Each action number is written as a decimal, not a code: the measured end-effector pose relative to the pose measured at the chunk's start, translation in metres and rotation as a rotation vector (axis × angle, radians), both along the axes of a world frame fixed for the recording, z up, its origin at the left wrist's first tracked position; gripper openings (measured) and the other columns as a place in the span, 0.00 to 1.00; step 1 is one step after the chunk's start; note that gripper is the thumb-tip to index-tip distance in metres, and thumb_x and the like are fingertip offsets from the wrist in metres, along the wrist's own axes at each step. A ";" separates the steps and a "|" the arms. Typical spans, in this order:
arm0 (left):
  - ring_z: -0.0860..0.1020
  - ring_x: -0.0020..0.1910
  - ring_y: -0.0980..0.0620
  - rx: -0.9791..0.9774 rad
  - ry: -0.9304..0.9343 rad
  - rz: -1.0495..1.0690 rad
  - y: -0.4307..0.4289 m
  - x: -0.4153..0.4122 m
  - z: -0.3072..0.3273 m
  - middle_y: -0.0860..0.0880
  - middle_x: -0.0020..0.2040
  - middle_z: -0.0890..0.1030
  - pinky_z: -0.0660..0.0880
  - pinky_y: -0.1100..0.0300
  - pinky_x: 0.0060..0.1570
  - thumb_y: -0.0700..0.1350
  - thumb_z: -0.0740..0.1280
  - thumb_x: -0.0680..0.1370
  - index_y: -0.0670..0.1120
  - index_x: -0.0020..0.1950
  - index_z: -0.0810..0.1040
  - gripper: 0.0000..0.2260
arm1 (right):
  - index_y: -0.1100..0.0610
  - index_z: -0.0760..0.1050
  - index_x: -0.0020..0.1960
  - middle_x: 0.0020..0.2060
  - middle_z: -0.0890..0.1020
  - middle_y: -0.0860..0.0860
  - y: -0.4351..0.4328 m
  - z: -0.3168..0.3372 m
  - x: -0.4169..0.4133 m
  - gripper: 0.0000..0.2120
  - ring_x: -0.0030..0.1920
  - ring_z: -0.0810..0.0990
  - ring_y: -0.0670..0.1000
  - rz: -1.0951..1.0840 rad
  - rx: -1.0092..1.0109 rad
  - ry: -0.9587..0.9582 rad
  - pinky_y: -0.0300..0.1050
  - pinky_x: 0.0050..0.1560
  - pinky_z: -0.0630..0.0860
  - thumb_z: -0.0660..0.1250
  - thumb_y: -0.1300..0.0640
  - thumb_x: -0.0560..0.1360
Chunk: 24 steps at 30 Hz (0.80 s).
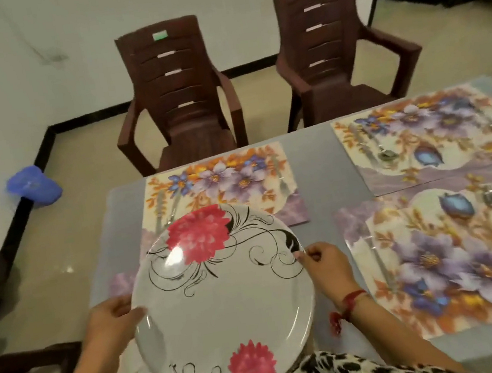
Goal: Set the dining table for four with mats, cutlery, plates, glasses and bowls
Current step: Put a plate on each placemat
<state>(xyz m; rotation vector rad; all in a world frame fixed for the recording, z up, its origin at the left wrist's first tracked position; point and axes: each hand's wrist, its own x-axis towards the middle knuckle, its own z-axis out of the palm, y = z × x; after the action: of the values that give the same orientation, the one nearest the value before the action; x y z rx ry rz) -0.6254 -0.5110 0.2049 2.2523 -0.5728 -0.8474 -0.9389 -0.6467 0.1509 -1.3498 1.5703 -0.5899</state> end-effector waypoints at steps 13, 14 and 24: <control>0.82 0.37 0.46 -0.121 0.238 -0.292 -0.128 -0.135 -0.030 0.50 0.35 0.84 0.80 0.47 0.44 0.39 0.72 0.63 0.51 0.39 0.82 0.09 | 0.62 0.79 0.43 0.36 0.79 0.55 -0.044 -0.001 -0.153 0.07 0.42 0.77 0.56 -0.384 -0.093 0.191 0.44 0.43 0.70 0.71 0.57 0.73; 0.82 0.36 0.46 -0.118 0.255 -0.309 -0.133 -0.143 -0.035 0.49 0.36 0.84 0.80 0.45 0.43 0.36 0.72 0.66 0.50 0.40 0.82 0.09 | 0.61 0.79 0.43 0.36 0.79 0.56 -0.044 -0.002 -0.162 0.07 0.42 0.77 0.57 -0.404 -0.101 0.216 0.45 0.43 0.70 0.70 0.57 0.73; 0.81 0.44 0.48 -0.041 0.307 -0.437 -0.155 -0.230 -0.060 0.47 0.44 0.82 0.80 0.47 0.48 0.37 0.72 0.71 0.46 0.46 0.79 0.07 | 0.61 0.80 0.44 0.37 0.81 0.56 -0.047 -0.003 -0.253 0.07 0.42 0.78 0.58 -0.484 -0.120 0.353 0.44 0.41 0.69 0.70 0.57 0.73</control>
<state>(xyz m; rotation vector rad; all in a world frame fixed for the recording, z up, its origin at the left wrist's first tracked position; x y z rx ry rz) -0.8554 -0.6663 0.1451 1.9315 -0.9395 -1.3529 -1.1924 -0.6941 0.1477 -1.2063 2.2098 -0.7760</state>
